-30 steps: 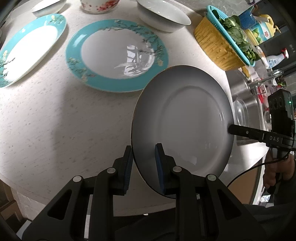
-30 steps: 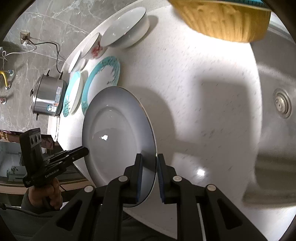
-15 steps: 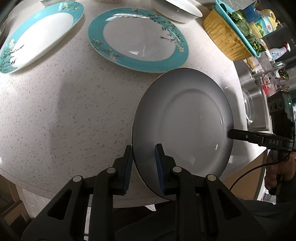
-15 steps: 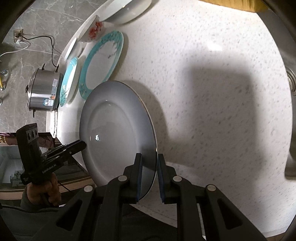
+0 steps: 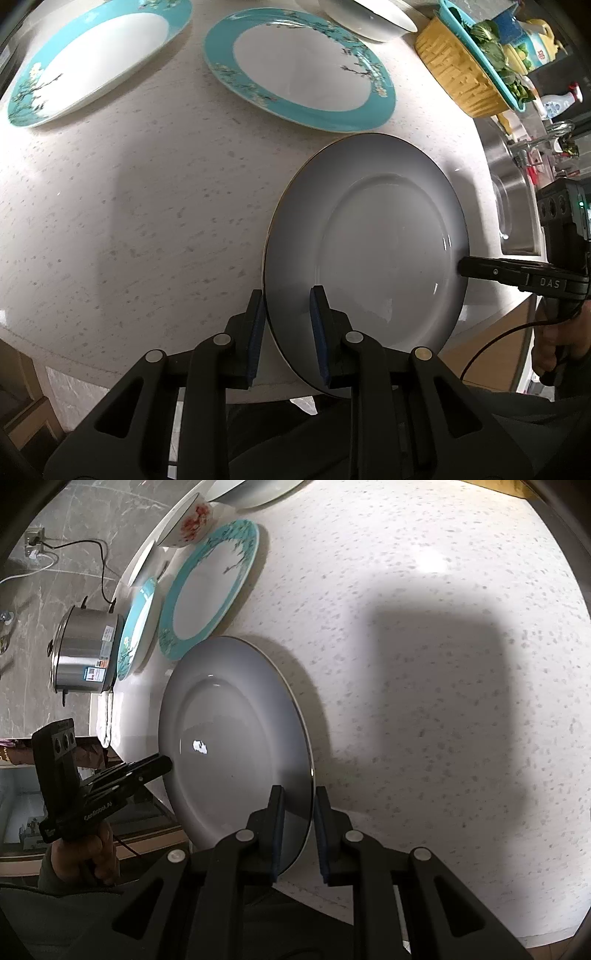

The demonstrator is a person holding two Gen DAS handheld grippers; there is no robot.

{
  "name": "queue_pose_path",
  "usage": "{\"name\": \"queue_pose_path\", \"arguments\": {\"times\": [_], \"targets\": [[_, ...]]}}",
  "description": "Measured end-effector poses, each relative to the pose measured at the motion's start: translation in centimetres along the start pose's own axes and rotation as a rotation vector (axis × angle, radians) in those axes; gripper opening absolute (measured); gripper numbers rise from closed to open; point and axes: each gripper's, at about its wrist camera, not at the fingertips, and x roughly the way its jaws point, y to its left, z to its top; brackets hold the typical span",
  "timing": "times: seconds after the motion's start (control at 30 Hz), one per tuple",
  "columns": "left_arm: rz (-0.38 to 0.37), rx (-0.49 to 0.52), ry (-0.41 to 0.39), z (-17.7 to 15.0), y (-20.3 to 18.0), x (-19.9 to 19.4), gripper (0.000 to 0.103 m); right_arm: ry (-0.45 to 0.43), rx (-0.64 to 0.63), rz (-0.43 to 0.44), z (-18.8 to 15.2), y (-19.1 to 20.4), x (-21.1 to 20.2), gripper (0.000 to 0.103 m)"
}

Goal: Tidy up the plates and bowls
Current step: 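Lift the plain white plate with both grippers and carry it toward the teal plates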

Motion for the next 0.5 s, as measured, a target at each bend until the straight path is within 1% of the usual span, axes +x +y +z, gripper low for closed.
{"name": "queue_pose_path", "arguments": {"times": [0.17, 0.5], "targets": [[0.011, -0.023, -0.006, -0.7, 1.7, -0.7, 0.022, 0.014, -0.022, 0.005, 0.3, 1.2, 1.0, 0.018], [0.036, -0.07, -0.039, -1.6, 6.7, -2.9, 0.022, 0.039, -0.075, 0.015, 1.2, 4.6, 3.4, 0.018]]}}
